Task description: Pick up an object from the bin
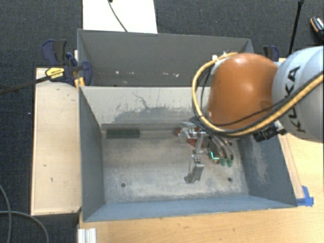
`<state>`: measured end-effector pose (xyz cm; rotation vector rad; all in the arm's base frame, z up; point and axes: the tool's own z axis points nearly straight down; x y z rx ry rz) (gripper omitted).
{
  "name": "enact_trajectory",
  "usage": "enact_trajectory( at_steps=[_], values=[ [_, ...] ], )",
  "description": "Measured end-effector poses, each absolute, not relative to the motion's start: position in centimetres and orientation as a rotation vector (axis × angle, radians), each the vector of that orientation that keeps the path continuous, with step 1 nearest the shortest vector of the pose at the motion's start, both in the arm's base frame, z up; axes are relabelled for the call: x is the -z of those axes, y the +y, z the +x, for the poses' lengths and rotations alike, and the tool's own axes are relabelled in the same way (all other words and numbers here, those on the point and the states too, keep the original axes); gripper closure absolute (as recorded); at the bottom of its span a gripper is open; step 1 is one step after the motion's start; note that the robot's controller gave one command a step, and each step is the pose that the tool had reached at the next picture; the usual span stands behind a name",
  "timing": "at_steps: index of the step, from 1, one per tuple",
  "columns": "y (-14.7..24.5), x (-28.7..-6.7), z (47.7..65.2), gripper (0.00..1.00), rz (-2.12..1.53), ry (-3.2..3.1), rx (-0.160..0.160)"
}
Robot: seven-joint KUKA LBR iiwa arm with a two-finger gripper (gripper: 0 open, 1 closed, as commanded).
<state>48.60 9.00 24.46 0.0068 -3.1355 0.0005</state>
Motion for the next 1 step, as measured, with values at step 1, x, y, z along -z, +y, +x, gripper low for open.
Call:
enact_trajectory(
  at_steps=[1],
  values=[
    [-4.57,-15.03,50.25,0.00,-0.029,-3.138,-0.004]
  ],
)
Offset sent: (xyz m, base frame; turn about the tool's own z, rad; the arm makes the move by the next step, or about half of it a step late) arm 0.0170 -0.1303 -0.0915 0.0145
